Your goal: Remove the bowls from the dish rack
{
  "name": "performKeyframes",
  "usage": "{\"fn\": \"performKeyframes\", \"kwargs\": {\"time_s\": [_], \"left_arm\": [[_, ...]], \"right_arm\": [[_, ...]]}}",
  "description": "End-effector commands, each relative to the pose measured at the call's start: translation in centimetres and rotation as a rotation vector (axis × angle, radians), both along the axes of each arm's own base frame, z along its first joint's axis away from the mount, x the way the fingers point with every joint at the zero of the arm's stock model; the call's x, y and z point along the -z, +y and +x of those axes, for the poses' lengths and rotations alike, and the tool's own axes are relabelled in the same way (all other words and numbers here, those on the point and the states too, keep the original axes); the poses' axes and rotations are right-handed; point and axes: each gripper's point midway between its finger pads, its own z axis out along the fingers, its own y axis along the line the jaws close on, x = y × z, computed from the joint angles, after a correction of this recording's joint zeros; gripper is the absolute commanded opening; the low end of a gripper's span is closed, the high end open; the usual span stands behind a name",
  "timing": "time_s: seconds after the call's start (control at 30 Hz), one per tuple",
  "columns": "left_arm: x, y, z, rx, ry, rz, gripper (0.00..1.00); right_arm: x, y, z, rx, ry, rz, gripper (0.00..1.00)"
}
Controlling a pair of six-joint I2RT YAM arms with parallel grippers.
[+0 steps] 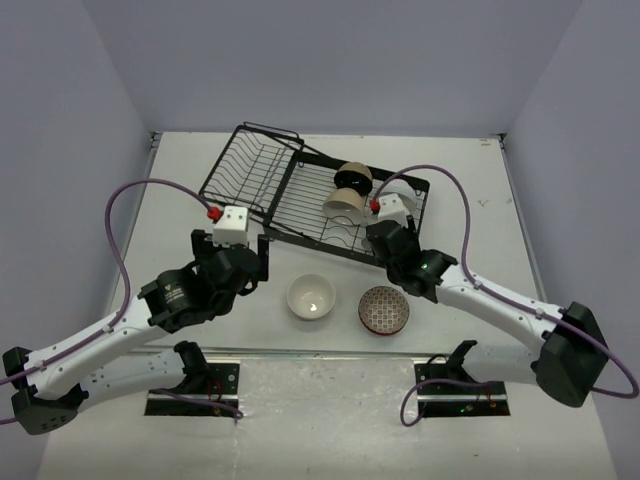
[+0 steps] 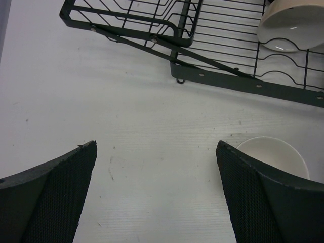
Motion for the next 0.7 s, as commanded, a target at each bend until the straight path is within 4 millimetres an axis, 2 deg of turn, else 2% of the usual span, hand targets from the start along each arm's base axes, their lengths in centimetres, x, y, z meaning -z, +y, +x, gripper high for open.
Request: {"fn": "performKeyframes", "kwargs": {"time_s": [0.0, 0.07, 0.1, 0.13, 0.17, 0.2, 0.23, 0.3, 0.33, 0.37, 0.4, 0.47, 0.57, 0.6, 0.67], "left_arm": [[0.0, -0.1, 0.3, 0.001, -0.014, -0.005, 1.0], [0.0, -0.2, 0.3, 0.003, -0.013, -0.003, 1.0], [0.1, -0.2, 0.3, 0.003, -0.012, -0.002, 1.0], [0.0, -0.3, 0.4, 0.006, -0.012, -0.005, 1.0], [0.2, -0.3, 0.4, 0.008, -0.008, -0.001, 1.0], [0.2, -0.3, 0.4, 0.009, -0.006, 0.0, 1.0], [0.3, -0.4, 0.4, 0.013, -0.005, -0.003, 1.0], [0.4, -0.5, 0.4, 0.018, -0.001, -0.001, 1.0], [0.4, -0.6, 0.4, 0.019, -0.001, -0.002, 1.0], [0.4, -0.6, 0.4, 0.02, 0.0, -0.002, 1.0], [0.4, -0.6, 0.4, 0.021, 0.0, -0.003, 1.0], [0.4, -0.6, 0.4, 0.021, 0.0, -0.006, 1.0], [0.3, -0.6, 0.3, 0.026, -0.001, -0.013, 1.0], [0.4, -0.6, 0.3, 0.028, -0.001, -0.015, 1.0], [0.4, -0.6, 0.2, 0.031, -0.001, -0.017, 1.0]], "right_arm": [[0.1, 1.1, -0.7, 0.039, 0.035, 0.15, 0.56], [-0.7, 3.4, -1.5, 0.021, 0.043, 0.382, 0.56], [-2.1, 4.6, -1.8, 0.045, -0.002, 0.606, 0.58], [-2.7, 5.6, -2.4, 0.027, -0.001, 0.724, 0.57], [-3.3, 5.8, -2.6, 0.05, -0.021, 0.834, 0.57], [-2.8, 6.1, -2.8, 0.112, -0.027, 0.998, 0.58], [-3.7, 5.9, -3.1, 0.128, -0.058, 1.112, 0.59], [-3.2, 5.6, -2.9, 0.227, -0.078, 1.319, 0.61], [-2.8, 5.3, -2.8, 0.262, -0.081, 1.369, 0.62], [-3.5, 5.0, -2.3, 0.319, -0.111, 1.484, 0.63], [-2.5, 4.6, -2.3, 0.349, -0.118, 1.51, 0.63], [-2.2, 4.2, -1.8, 0.421, -0.138, 1.609, 0.66], [-1.6, 3.9, -1.2, 0.454, -0.163, 1.668, 0.66], [-2.8, 4.1, -1.0, 0.427, -0.186, 1.711, 0.66], [-2.7, 4.4, -0.6, 0.43, -0.192, 1.704, 0.66]]}}
